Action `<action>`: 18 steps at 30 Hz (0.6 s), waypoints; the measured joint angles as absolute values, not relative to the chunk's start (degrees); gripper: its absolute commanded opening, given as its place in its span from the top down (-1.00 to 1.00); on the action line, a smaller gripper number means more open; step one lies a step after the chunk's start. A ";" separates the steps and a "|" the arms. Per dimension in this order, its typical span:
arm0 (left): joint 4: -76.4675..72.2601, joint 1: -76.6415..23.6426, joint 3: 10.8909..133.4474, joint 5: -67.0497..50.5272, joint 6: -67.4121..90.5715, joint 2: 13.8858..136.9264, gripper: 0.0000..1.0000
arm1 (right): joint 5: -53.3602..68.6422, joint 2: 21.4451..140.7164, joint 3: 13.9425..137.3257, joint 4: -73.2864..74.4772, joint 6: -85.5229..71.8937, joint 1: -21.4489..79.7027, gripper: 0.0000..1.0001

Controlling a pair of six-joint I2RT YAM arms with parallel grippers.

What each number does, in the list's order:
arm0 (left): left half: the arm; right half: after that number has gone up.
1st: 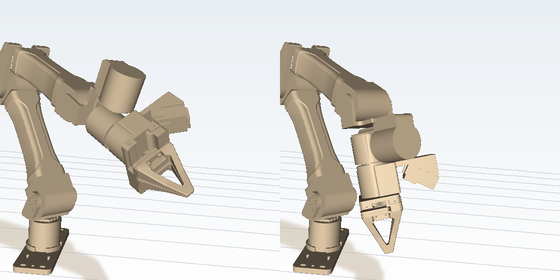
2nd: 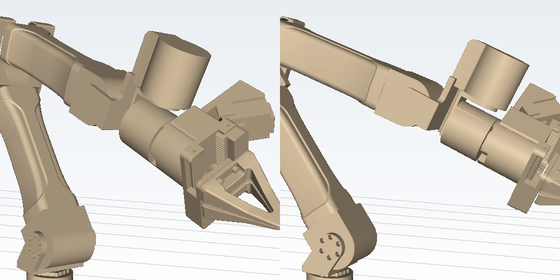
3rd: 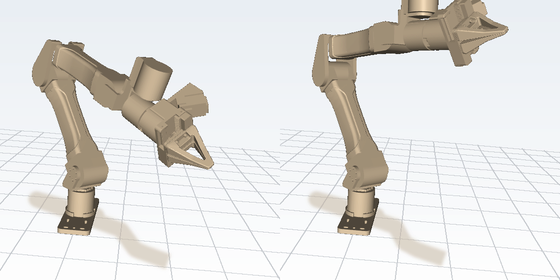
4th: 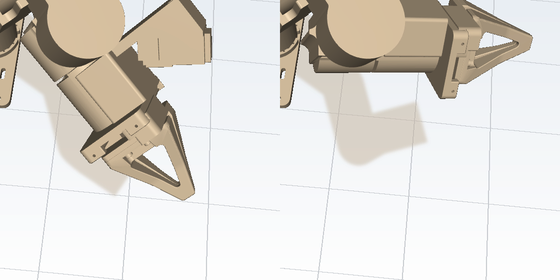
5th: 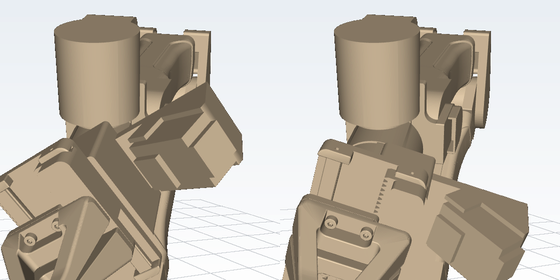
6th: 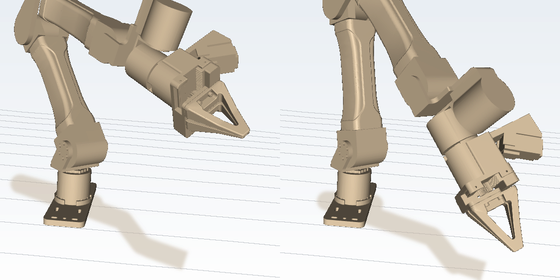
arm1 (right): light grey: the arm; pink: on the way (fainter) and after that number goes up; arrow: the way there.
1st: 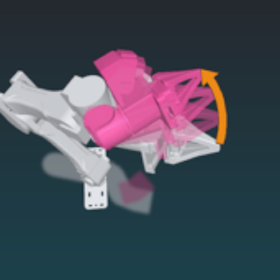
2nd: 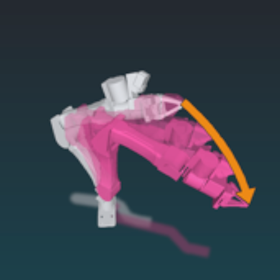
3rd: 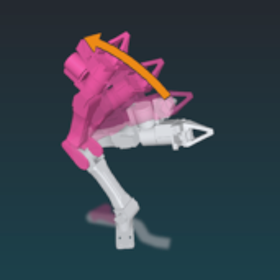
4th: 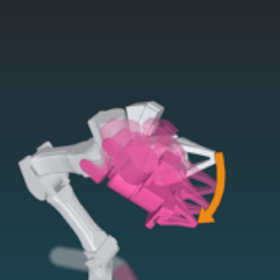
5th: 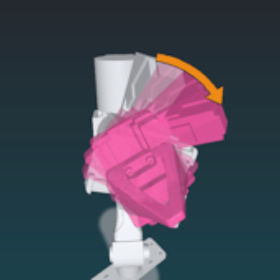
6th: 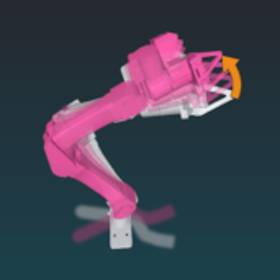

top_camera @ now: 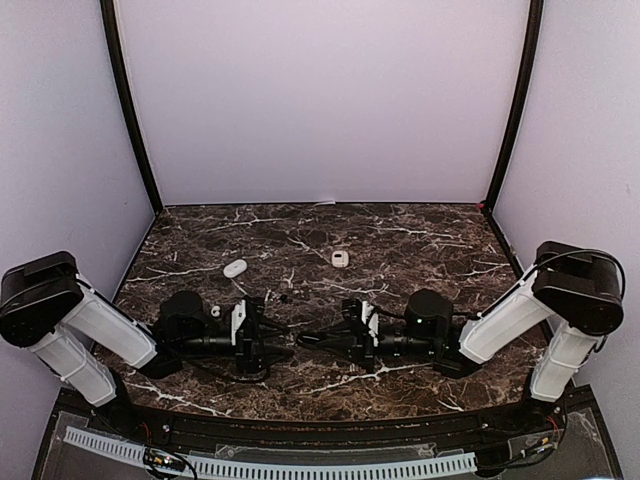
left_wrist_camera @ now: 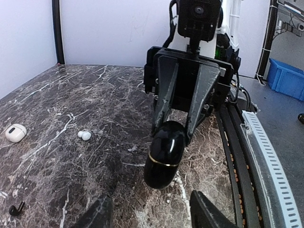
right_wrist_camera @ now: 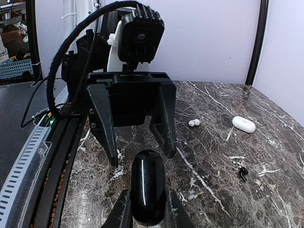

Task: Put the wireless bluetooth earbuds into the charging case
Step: Pass from the right arm to the left

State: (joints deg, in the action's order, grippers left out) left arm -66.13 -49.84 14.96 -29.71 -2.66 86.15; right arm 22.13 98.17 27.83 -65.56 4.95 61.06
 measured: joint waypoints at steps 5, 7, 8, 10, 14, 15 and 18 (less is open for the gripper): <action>-69.45 -50.72 14.96 -32.23 -3.68 90.00 -0.04 | 23.22 99.59 28.80 -65.67 3.99 61.08 1.00; -70.52 -51.07 14.96 -32.62 -4.21 90.89 -0.01 | 23.44 100.22 29.12 -65.76 3.84 61.12 1.00; -71.16 -51.20 14.96 -32.75 -4.45 91.18 0.00 | 23.51 100.47 29.26 -65.78 3.77 61.14 1.00; -72.38 -51.35 14.96 -32.99 -4.97 91.42 0.03 | 23.64 100.84 29.36 -65.89 3.73 61.25 1.00; -74.04 -51.55 14.96 -33.12 -5.76 91.81 0.05 | 24.18 101.43 29.54 -66.28 3.66 61.52 0.99; -74.13 -51.66 14.96 -33.17 -5.91 92.01 0.06 | 24.36 101.58 29.63 -66.46 3.57 61.56 0.99; -74.13 -51.83 14.98 -33.17 -6.46 92.60 0.08 | 24.82 102.17 29.78 -67.22 3.09 61.63 0.99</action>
State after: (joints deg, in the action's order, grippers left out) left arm -74.13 -51.83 14.98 -33.17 -6.46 92.60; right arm 24.82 102.17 29.78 -67.22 3.09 61.63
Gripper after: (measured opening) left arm 0.467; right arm 0.188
